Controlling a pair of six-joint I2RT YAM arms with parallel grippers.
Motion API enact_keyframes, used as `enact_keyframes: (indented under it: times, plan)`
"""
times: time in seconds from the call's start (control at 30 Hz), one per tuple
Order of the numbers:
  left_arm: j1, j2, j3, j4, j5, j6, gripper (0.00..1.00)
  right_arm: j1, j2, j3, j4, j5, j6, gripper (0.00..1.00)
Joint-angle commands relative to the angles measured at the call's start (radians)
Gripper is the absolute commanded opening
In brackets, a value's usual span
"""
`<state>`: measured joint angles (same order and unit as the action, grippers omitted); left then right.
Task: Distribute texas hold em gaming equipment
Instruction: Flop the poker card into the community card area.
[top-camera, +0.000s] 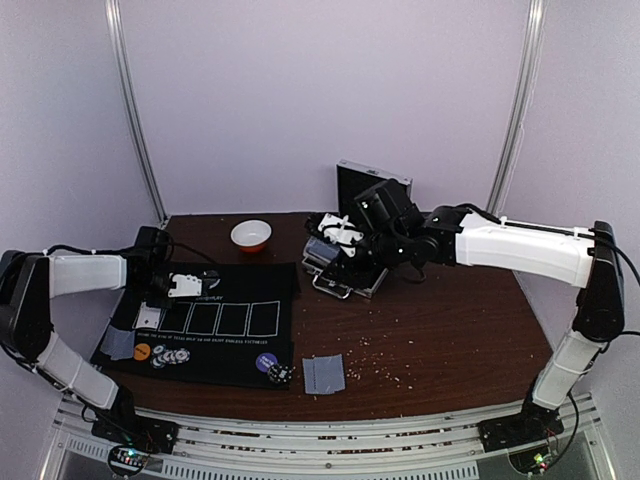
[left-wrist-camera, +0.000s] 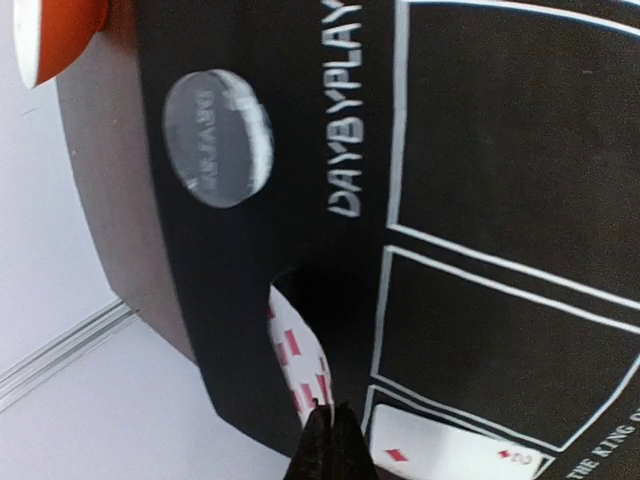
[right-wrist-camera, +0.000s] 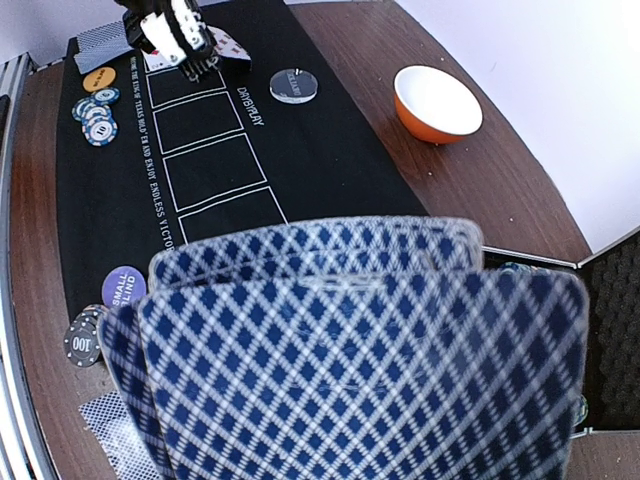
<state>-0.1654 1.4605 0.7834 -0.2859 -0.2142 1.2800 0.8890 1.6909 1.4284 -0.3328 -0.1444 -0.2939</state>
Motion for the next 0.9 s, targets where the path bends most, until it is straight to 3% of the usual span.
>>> enact_keyframes:
  times: [0.0, 0.13, 0.43, 0.87]
  plan:
    - [0.006, -0.047, -0.076, -0.061, 0.112, 0.036, 0.0, -0.012, -0.039, 0.004, -0.001, -0.033, -0.024, 0.43]
    - [0.007, -0.106, -0.11, -0.109, 0.171, 0.015, 0.0, -0.014, -0.058, 0.001, -0.023, -0.047, -0.035, 0.43]
    - [0.006, -0.182, -0.243, -0.093, 0.163, 0.046, 0.0, -0.016, -0.108, -0.018, -0.011, -0.035, -0.04, 0.43]
    - [0.006, -0.139, -0.285, 0.03, 0.108, 0.082, 0.0, -0.017, -0.117, -0.038, -0.005, -0.047, -0.026, 0.43]
